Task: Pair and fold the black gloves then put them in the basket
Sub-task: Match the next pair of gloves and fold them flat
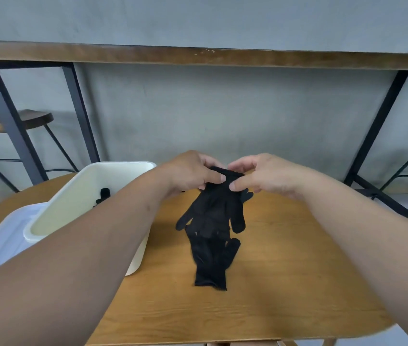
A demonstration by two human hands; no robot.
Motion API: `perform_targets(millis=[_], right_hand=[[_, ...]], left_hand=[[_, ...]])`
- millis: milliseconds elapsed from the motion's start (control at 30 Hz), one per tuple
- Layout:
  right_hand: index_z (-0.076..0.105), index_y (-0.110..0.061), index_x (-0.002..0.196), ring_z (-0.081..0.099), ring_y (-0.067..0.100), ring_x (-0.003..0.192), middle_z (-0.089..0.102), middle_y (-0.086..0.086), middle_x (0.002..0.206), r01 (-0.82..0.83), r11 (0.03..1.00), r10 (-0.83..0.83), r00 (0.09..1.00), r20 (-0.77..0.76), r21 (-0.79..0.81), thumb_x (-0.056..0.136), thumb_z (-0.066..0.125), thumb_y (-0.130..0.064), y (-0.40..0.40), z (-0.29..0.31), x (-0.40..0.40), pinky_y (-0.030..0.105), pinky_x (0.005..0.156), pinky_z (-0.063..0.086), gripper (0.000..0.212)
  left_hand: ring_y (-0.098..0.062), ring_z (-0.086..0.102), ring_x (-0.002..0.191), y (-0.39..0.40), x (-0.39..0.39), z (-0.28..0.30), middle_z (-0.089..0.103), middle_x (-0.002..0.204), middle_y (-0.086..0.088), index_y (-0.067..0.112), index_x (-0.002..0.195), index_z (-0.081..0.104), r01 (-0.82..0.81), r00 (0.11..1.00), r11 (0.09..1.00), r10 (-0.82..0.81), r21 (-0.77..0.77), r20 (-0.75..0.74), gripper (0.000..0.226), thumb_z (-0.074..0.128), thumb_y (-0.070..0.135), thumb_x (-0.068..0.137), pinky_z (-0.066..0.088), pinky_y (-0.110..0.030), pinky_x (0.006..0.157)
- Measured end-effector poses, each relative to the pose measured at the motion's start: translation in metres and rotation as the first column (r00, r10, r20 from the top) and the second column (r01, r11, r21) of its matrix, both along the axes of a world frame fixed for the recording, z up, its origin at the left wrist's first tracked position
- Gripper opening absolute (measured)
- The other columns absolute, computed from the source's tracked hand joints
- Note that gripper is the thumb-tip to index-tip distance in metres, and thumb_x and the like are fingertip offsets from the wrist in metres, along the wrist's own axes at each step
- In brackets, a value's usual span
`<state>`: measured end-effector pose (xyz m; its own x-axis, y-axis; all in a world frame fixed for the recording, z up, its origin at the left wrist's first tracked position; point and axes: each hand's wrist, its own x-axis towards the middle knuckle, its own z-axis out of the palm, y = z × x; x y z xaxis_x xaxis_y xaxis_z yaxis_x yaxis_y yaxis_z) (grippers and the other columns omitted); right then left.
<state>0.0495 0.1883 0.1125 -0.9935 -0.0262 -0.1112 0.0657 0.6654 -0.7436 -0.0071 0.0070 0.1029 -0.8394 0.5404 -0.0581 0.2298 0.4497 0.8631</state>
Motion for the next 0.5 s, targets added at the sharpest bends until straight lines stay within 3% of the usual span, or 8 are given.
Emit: perform_targets(millis=[100,200,333,433,500], right_hand=[[0.072,-0.022,0.085,0.059,0.004,0.061,0.067,-0.008,0.072,-0.024,0.999,0.023,1.0,0.013,0.038,0.085,0.073,-0.022,0.002,-0.005,-0.002,0.015,0.057,0.043,0.001],[0.076,-0.022,0.084,0.06,0.01,0.068,0.071,0.002,0.077,-0.055,0.998,0.054,0.998,0.023,0.039,0.089,0.069,-0.027,0.007,-0.009,-0.005,0.024,0.064,0.044,0.01],[0.076,-0.022,0.088,0.057,0.015,0.064,0.074,0.004,0.075,0.006,0.999,-0.007,1.0,0.02,0.052,0.092,0.064,-0.028,0.005,-0.018,-0.013,0.029,0.064,0.046,0.014],[0.074,-0.023,0.088,0.064,0.014,0.065,0.076,0.001,0.077,0.12,0.993,-0.122,0.985,-0.122,-0.022,0.094,0.063,-0.024,0.0,-0.022,-0.022,0.031,0.07,0.055,0.013],[0.074,-0.026,0.087,0.064,0.009,0.062,0.075,-0.003,0.079,0.168,0.985,-0.169,0.945,-0.279,-0.027,0.094,0.062,-0.023,-0.002,-0.02,-0.023,0.022,0.061,0.052,0.014]], left_hand=[[-0.003,0.062,0.067,-0.003,-0.002,-0.001,0.07,0.08,0.007,0.016,0.103,0.073,0.036,0.999,0.999,-0.036,-0.012,0.007,0.015,0.066,0.014,0.09,0.048,-0.013,0.069],[0.005,0.057,0.055,-0.006,-0.006,-0.003,0.067,0.072,0.012,0.019,0.099,0.074,0.02,0.997,0.992,-0.029,-0.123,-0.07,0.013,0.065,0.017,0.09,0.042,-0.006,0.056],[-0.002,0.061,0.073,0.001,-0.012,-0.013,0.072,0.093,0.004,0.021,0.102,0.074,-0.043,0.987,0.982,0.014,-0.183,-0.158,0.015,0.065,0.02,0.091,0.042,-0.012,0.061],[-0.005,0.056,0.06,0.009,-0.018,-0.014,0.068,0.081,0.003,0.021,0.104,0.073,-0.143,0.953,0.986,0.115,-0.081,-0.28,0.016,0.064,0.023,0.092,0.041,-0.01,0.05],[-0.003,0.056,0.059,0.01,-0.02,-0.012,0.066,0.077,0.008,0.024,0.101,0.073,-0.183,0.926,0.983,0.171,-0.003,-0.337,0.013,0.064,0.025,0.092,0.04,-0.01,0.049]])
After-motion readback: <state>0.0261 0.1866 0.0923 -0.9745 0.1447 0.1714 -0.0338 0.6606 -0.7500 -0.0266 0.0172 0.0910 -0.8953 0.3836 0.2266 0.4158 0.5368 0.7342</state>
